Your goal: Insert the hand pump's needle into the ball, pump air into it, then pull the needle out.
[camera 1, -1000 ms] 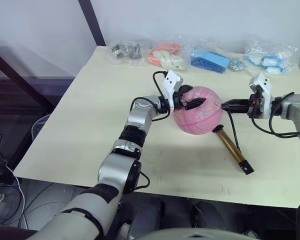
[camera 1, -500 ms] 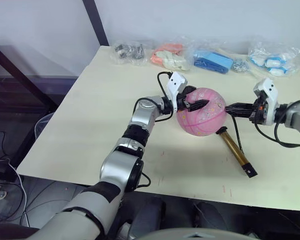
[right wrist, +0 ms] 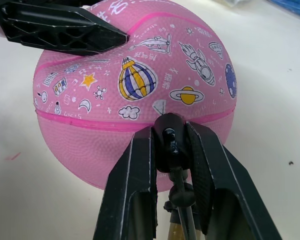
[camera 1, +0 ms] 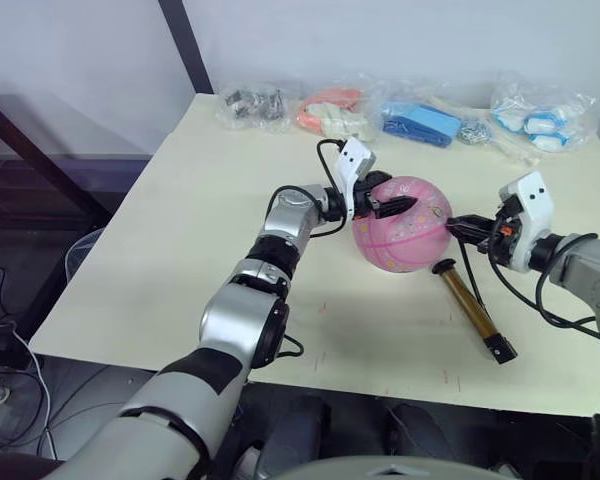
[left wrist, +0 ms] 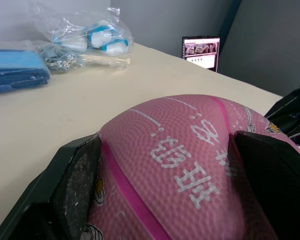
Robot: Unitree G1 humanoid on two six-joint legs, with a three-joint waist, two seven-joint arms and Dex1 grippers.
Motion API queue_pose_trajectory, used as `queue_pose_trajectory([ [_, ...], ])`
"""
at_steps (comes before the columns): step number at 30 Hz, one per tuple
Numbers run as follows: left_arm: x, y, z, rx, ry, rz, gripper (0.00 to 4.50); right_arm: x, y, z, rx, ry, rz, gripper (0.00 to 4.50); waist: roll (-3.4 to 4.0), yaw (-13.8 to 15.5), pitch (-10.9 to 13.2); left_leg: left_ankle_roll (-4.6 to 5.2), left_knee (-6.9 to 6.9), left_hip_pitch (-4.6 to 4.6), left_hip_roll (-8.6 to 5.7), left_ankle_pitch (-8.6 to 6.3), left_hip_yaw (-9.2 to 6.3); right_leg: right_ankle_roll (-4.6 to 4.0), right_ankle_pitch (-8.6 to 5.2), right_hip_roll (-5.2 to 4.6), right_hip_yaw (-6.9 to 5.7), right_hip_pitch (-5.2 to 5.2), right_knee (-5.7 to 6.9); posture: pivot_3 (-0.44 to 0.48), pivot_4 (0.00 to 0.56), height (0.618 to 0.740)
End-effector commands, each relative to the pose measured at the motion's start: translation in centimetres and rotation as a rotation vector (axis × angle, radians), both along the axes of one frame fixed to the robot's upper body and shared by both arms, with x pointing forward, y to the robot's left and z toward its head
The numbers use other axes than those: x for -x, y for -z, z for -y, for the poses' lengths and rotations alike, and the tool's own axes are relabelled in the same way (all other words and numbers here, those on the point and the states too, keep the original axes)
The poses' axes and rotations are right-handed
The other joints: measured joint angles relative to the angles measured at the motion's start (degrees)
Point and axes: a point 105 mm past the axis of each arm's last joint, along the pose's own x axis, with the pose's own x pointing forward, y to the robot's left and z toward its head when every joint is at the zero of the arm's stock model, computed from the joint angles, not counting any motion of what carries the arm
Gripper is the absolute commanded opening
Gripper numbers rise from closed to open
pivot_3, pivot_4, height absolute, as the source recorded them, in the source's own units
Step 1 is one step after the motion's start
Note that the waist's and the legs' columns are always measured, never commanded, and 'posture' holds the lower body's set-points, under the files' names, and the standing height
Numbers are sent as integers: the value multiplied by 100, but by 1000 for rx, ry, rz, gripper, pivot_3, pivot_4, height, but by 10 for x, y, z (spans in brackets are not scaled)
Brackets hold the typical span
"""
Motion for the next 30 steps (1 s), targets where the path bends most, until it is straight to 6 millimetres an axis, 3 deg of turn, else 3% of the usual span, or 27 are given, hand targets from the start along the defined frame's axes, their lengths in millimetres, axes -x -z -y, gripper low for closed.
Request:
queue_pose_trajectory([
  [1, 7, 50, 0, -92, -37, -192, 4500, 23, -24, -42, -55, -195, 91, 353, -1, -12, 1, 0, 0, 0, 0, 0, 0, 0, 0, 0, 0, -1, 0, 0, 150, 740],
  [19, 17, 17, 26, -50, 78, -112, 4500, 34, -3, -76, -116, -71, 86, 353, -2, -140, 2, 1, -5, 0, -1, 1, 0, 1, -1, 7, 16, -12, 8, 0, 150, 740],
  [30, 21, 2, 24, -117, 169, 31, 4500, 27, -5, -75, -112, -30, 118, 353, -3, -239, 2, 1, -5, 4, -1, 2, -2, 0, 0, 21, 35, -18, 10, 0, 150, 740],
])
